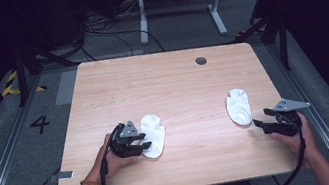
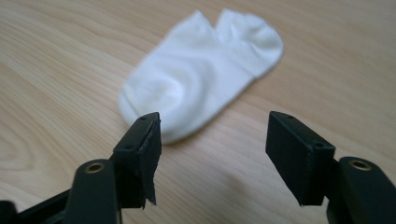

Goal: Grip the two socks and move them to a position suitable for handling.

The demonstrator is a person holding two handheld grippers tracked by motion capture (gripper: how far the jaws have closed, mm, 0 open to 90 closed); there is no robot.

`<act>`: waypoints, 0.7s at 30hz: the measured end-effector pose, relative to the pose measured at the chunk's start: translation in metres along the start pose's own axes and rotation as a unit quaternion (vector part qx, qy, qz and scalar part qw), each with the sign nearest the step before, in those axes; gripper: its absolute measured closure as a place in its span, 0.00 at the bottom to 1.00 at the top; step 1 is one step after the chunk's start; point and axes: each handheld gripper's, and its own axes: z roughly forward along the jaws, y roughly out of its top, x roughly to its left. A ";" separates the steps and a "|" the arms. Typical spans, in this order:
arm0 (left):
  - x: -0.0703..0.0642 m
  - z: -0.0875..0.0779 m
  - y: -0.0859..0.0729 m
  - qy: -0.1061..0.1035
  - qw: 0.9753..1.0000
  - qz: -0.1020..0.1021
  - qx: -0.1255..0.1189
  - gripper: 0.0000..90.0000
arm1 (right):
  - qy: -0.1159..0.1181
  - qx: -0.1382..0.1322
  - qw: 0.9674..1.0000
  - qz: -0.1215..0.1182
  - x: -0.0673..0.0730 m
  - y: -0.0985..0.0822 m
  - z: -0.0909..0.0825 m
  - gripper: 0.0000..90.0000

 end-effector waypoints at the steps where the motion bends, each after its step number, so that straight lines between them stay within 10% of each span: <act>1: -0.001 0.001 0.002 0.001 1.000 0.003 0.001 0.64 | 0.004 -0.006 1.000 -0.004 0.003 0.003 -0.002 0.43; 6: -0.003 0.008 0.007 0.002 1.000 0.008 -0.003 0.64 | 0.034 -0.021 0.999 -0.029 0.022 0.023 -0.002 0.47; 12: -0.002 0.018 0.015 0.014 1.000 -0.003 -0.009 0.64 | 0.069 0.025 0.995 -0.072 0.045 0.042 0.033 0.47; 21: 0.001 0.023 0.018 0.017 1.000 -0.010 -0.017 0.61 | 0.082 0.067 0.993 -0.049 0.041 0.040 0.061 0.52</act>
